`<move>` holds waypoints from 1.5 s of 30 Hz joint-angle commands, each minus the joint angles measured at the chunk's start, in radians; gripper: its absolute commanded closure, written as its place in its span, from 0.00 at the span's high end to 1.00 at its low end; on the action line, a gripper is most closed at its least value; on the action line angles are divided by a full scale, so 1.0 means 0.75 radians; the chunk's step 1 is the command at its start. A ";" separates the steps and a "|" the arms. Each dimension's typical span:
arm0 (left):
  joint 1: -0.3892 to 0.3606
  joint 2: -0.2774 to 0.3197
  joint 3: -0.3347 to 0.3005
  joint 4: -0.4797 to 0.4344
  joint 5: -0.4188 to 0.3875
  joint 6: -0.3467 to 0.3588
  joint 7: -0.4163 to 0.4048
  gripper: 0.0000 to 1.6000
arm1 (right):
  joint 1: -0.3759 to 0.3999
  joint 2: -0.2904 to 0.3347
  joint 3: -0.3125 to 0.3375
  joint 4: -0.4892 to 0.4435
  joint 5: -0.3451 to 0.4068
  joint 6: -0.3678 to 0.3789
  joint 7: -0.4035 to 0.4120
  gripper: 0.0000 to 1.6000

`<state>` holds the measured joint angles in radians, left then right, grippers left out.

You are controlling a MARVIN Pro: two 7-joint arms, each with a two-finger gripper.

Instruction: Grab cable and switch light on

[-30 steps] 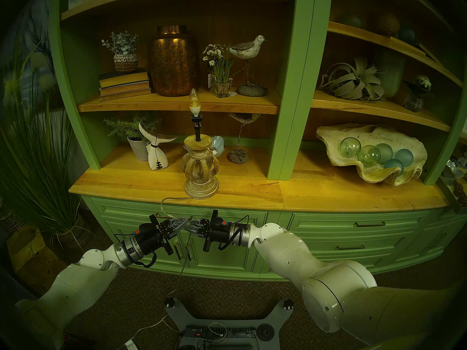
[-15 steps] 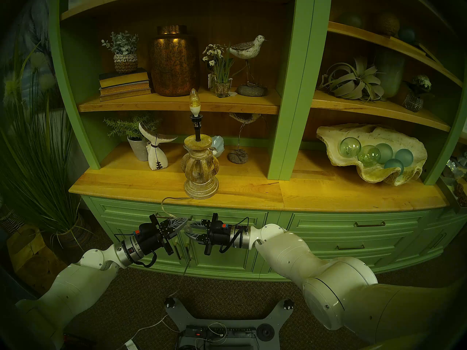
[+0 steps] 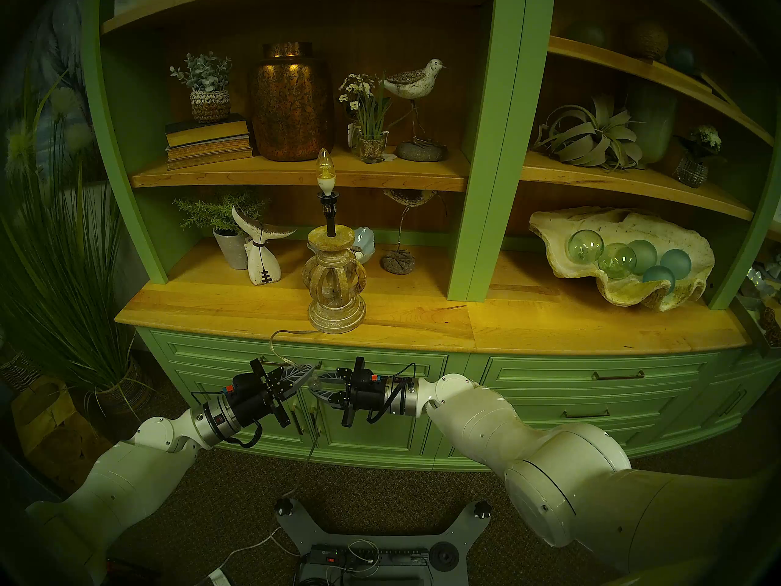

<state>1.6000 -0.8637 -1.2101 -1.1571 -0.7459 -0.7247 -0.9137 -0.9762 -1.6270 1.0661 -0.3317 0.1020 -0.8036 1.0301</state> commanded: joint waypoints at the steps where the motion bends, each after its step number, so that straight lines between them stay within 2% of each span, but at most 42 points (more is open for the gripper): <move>1: -0.028 -0.003 -0.018 -0.030 -0.016 -0.013 -0.001 0.00 | 0.058 -0.016 -0.004 -0.008 0.039 -0.012 0.138 0.57; 5: -0.028 -0.003 -0.018 -0.030 -0.015 -0.013 -0.001 0.00 | 0.065 -0.019 -0.015 -0.009 0.051 -0.015 0.139 0.86; 7: -0.028 -0.003 -0.018 -0.030 -0.015 -0.013 -0.001 0.00 | 0.064 -0.018 -0.029 -0.016 0.049 -0.016 0.114 0.87; 8: -0.028 -0.003 -0.018 -0.030 -0.015 -0.013 -0.001 0.00 | 0.069 -0.019 -0.028 -0.014 0.056 -0.019 0.135 0.91; 10: -0.028 -0.003 -0.018 -0.030 -0.015 -0.013 -0.001 0.00 | 0.072 -0.021 -0.035 -0.012 0.062 -0.019 0.130 0.80; 12: -0.028 -0.003 -0.018 -0.030 -0.015 -0.013 -0.001 0.00 | 0.074 -0.023 -0.038 -0.008 0.065 -0.019 0.127 0.80; 13: -0.028 -0.003 -0.018 -0.030 -0.015 -0.013 -0.001 0.00 | 0.076 -0.024 -0.037 -0.003 0.069 -0.019 0.131 0.69; 16: -0.028 -0.003 -0.018 -0.030 -0.015 -0.013 -0.001 0.00 | 0.081 -0.025 -0.046 -0.003 0.079 -0.021 0.134 0.67; 17: -0.028 -0.003 -0.018 -0.030 -0.015 -0.013 -0.001 0.00 | 0.081 -0.024 -0.053 -0.005 0.080 -0.022 0.124 0.62; 18: -0.028 -0.003 -0.018 -0.030 -0.015 -0.013 -0.001 0.00 | 0.083 -0.025 -0.053 -0.002 0.084 -0.023 0.132 0.47; 20: -0.028 -0.003 -0.018 -0.030 -0.015 -0.013 -0.001 0.00 | 0.086 -0.025 -0.064 0.000 0.088 -0.024 0.124 0.45; 21: -0.028 -0.004 -0.018 -0.030 -0.015 -0.013 -0.001 0.00 | 0.091 -0.026 -0.067 0.007 0.094 -0.024 0.128 0.37; 24: -0.028 -0.004 -0.018 -0.030 -0.015 -0.013 -0.001 0.00 | 0.095 -0.026 -0.076 0.012 0.096 -0.026 0.127 0.40; 26: -0.028 -0.004 -0.018 -0.030 -0.015 -0.013 -0.002 0.00 | 0.098 -0.025 -0.085 0.017 0.104 -0.034 0.123 0.20; 27: -0.028 -0.004 -0.018 -0.030 -0.015 -0.013 -0.002 0.00 | 0.100 -0.025 -0.086 0.021 0.108 -0.036 0.129 0.00; 28: -0.028 -0.004 -0.018 -0.030 -0.015 -0.013 -0.002 0.00 | 0.100 -0.025 -0.086 0.021 0.108 -0.036 0.129 0.00; 30: -0.028 -0.004 -0.018 -0.030 -0.015 -0.013 -0.001 0.00 | 0.101 -0.023 -0.104 0.014 0.117 -0.026 0.118 0.38; 31: -0.028 -0.004 -0.018 -0.030 -0.015 -0.013 -0.001 0.00 | 0.101 -0.023 -0.104 0.014 0.117 -0.026 0.118 0.38; 32: -0.028 -0.004 -0.018 -0.030 -0.015 -0.013 -0.001 0.00 | 0.101 -0.022 -0.108 0.011 0.121 -0.028 0.117 0.72; 33: -0.028 -0.004 -0.018 -0.030 -0.015 -0.013 -0.001 0.00 | 0.101 -0.022 -0.109 0.011 0.125 -0.033 0.122 0.78; 35: -0.028 -0.004 -0.018 -0.030 -0.015 -0.013 -0.001 0.00 | 0.099 -0.021 -0.113 0.010 0.134 -0.042 0.122 0.60; 36: -0.028 -0.004 -0.018 -0.030 -0.015 -0.013 -0.001 0.00 | 0.098 -0.019 -0.121 0.007 0.137 -0.042 0.112 0.29; 37: -0.028 -0.004 -0.018 -0.030 -0.015 -0.013 -0.002 0.00 | 0.100 -0.019 -0.128 0.008 0.146 -0.029 0.117 0.43; 38: -0.028 -0.004 -0.018 -0.030 -0.015 -0.013 -0.002 0.00 | 0.100 -0.019 -0.128 0.008 0.146 -0.029 0.117 0.43; 39: -0.028 -0.004 -0.018 -0.030 -0.015 -0.013 -0.001 0.00 | 0.099 -0.016 -0.142 0.003 0.151 -0.022 0.111 0.81; 40: -0.028 -0.004 -0.018 -0.030 -0.015 -0.013 -0.001 0.00 | 0.097 -0.015 -0.143 0.002 0.156 -0.023 0.116 1.00; 45: -0.028 -0.004 -0.018 -0.030 -0.016 -0.013 -0.002 0.00 | 0.079 0.000 -0.183 -0.010 0.182 -0.024 0.122 1.00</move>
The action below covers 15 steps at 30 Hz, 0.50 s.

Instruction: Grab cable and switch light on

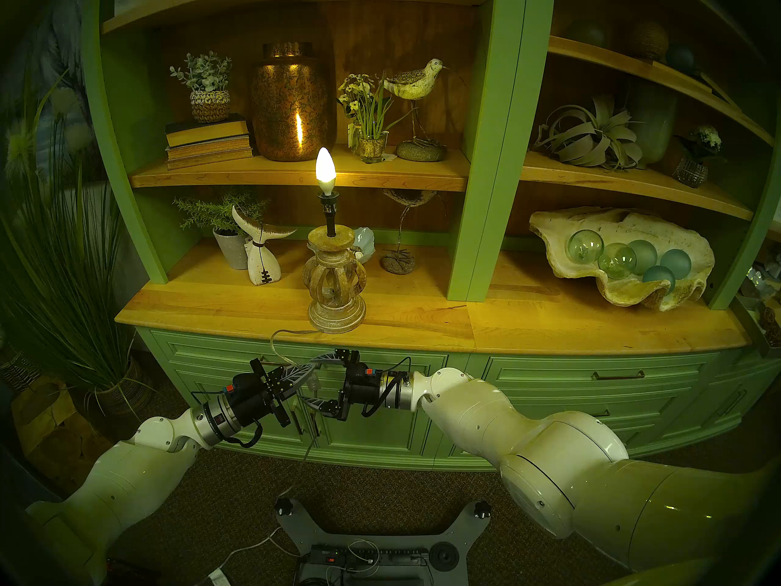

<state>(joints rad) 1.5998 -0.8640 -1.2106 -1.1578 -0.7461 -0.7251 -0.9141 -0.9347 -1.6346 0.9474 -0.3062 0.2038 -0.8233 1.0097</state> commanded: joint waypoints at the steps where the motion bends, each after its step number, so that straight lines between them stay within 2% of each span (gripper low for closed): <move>1: -0.028 -0.003 -0.018 -0.029 -0.016 -0.013 -0.001 0.00 | 0.017 0.016 -0.037 -0.049 0.053 0.006 0.141 1.00; 3: -0.028 -0.003 -0.018 -0.029 -0.016 -0.013 -0.002 0.00 | 0.008 0.028 -0.049 -0.056 0.072 0.012 0.156 1.00; 4: -0.028 -0.003 -0.018 -0.029 -0.016 -0.013 -0.002 0.00 | -0.002 0.039 -0.073 -0.071 0.072 0.010 0.122 1.00; 6: -0.028 -0.003 -0.018 -0.029 -0.016 -0.013 -0.002 0.00 | -0.015 0.056 -0.076 -0.087 0.093 0.004 0.147 1.00; 15: -0.028 -0.003 -0.017 -0.028 -0.014 -0.012 -0.001 0.00 | -0.110 0.191 -0.109 -0.257 0.180 -0.033 0.145 1.00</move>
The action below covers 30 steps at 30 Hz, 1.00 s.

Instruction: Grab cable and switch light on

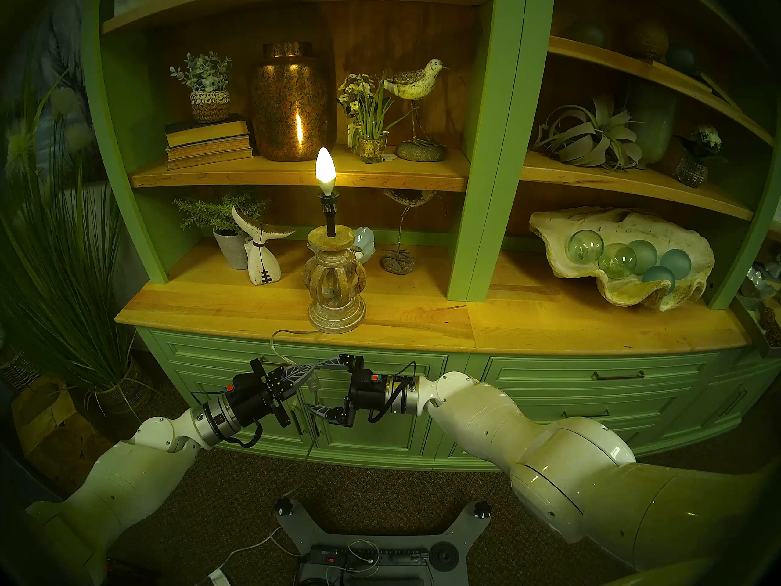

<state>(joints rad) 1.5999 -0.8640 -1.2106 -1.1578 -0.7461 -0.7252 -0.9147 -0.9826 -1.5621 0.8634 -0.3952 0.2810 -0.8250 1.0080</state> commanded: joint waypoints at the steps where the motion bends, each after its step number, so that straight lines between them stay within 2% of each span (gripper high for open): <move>1: -0.028 -0.003 -0.017 -0.028 -0.014 -0.012 0.000 0.00 | -0.052 0.105 -0.004 -0.149 0.087 -0.039 0.138 1.00; 6: -0.028 -0.003 -0.016 -0.027 -0.011 -0.011 0.001 0.00 | -0.107 0.171 -0.004 -0.227 0.132 -0.082 0.112 1.00; 14: -0.029 -0.003 -0.014 -0.024 -0.007 -0.009 0.002 0.00 | -0.266 0.293 -0.029 -0.387 0.175 -0.108 0.064 1.00; 19: -0.029 -0.002 -0.013 -0.021 -0.005 -0.008 0.003 0.00 | -0.354 0.336 -0.041 -0.453 0.201 -0.177 0.000 1.00; 30: -0.028 -0.002 -0.012 -0.018 -0.002 -0.006 0.003 0.00 | -0.576 0.425 -0.063 -0.632 0.261 -0.180 -0.143 1.00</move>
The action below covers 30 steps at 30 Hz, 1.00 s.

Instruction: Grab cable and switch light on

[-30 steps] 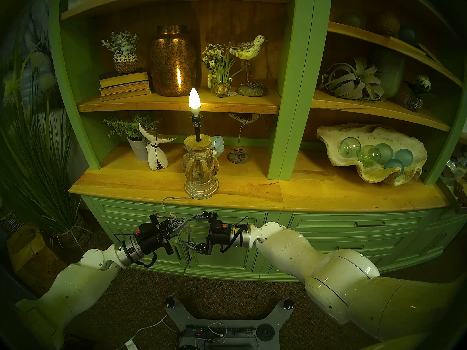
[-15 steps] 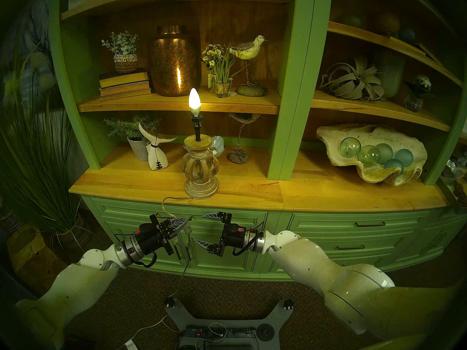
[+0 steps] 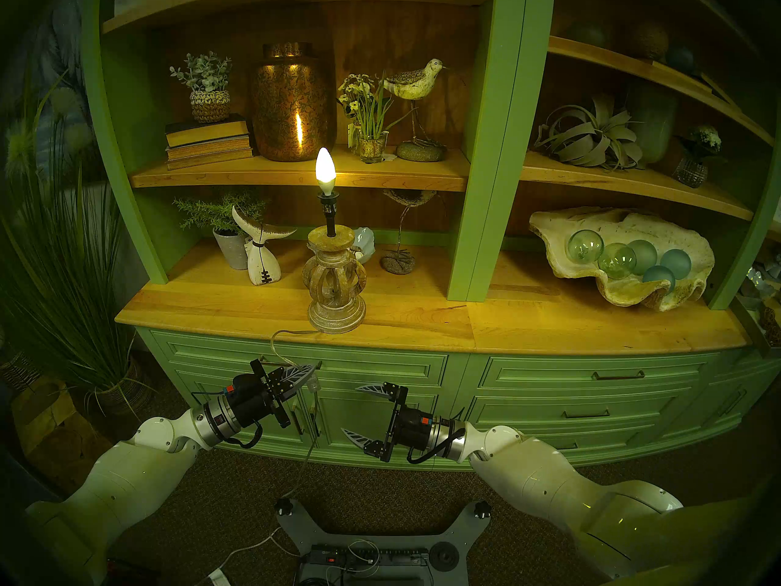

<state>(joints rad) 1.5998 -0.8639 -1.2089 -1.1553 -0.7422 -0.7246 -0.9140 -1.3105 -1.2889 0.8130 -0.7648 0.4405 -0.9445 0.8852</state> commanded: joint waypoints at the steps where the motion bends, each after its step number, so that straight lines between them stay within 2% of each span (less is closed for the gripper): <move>1: -0.028 -0.002 -0.014 -0.022 -0.007 -0.007 0.002 0.00 | -0.168 0.075 0.008 -0.166 0.054 -0.021 0.012 1.00; 9: -0.029 -0.002 -0.014 -0.022 -0.006 -0.008 0.003 0.00 | -0.301 0.161 0.028 -0.280 0.089 -0.021 -0.023 1.00; 13: -0.030 -0.003 -0.014 -0.022 -0.006 -0.008 0.003 0.00 | -0.374 0.204 0.069 -0.367 0.108 -0.021 -0.042 1.00; 14: -0.030 -0.003 -0.014 -0.023 -0.006 -0.008 0.003 0.00 | -0.374 0.202 0.075 -0.354 0.111 -0.021 -0.043 1.00; 24: -0.030 -0.003 -0.015 -0.024 -0.006 -0.009 0.003 0.00 | -0.479 0.255 0.197 -0.508 0.142 -0.021 -0.091 1.00; 27: -0.030 -0.003 -0.015 -0.025 -0.006 -0.009 0.003 0.00 | -0.550 0.270 0.239 -0.568 0.144 -0.021 -0.109 1.00; 28: -0.030 -0.004 -0.015 -0.025 -0.008 -0.010 0.002 1.00 | -0.575 0.279 0.252 -0.605 0.142 -0.021 -0.115 1.00; 30: -0.025 0.000 -0.011 -0.029 -0.005 -0.008 -0.004 1.00 | -0.600 0.278 0.269 -0.620 0.137 -0.021 -0.120 1.00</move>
<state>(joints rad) 1.5995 -0.8639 -1.2078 -1.1548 -0.7387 -0.7247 -0.9134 -1.6735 -1.1007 0.9632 -1.1245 0.5393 -0.9517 0.8164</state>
